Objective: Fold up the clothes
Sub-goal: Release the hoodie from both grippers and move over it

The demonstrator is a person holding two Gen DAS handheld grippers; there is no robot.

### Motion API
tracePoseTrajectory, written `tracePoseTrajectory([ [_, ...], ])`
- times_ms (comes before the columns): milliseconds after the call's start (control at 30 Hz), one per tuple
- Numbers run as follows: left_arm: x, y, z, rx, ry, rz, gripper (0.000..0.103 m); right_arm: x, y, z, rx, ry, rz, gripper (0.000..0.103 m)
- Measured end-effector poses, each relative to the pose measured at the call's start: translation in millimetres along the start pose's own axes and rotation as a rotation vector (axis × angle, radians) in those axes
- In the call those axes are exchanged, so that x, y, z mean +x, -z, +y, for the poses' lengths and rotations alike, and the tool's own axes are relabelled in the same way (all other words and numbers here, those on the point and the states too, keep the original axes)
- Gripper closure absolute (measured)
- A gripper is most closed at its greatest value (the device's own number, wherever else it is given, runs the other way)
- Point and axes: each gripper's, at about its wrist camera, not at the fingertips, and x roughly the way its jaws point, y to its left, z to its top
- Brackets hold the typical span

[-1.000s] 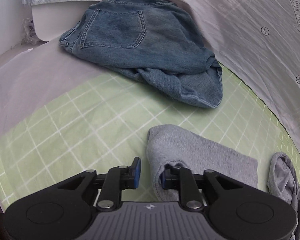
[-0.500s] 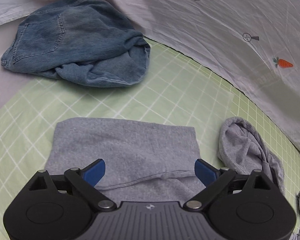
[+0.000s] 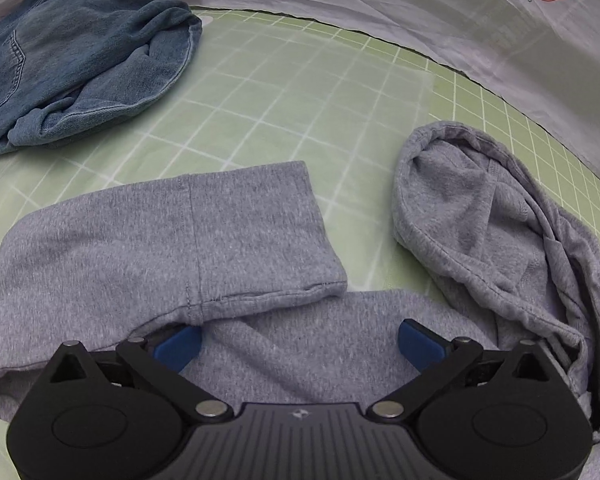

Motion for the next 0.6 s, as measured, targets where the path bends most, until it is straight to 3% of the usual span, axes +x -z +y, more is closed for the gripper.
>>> tracePoseTrajectory([
  [67,4.7,-3.2,-5.4,0.051,-0.039,-0.014,0.000,9.8,-4.3,7.2,-0.033,-0.018,0.015,0.002],
  [300,9.6,-10.9,-6.3,0.096,-0.022,-0.072,0.000,54.7,-19.6,18.1,-0.192,-0.001,0.086,0.002],
  [400,11.3,-13.8,-6.0,0.114,-0.012,-0.077,0.000,67.1,-24.7,14.5,-0.261,-0.003,0.077,0.000],
  [600,14.0,-19.3,-7.3,0.086,-0.025,-0.081,0.000,86.6,-40.1,-27.9,-0.112,0.078,0.026,0.000],
])
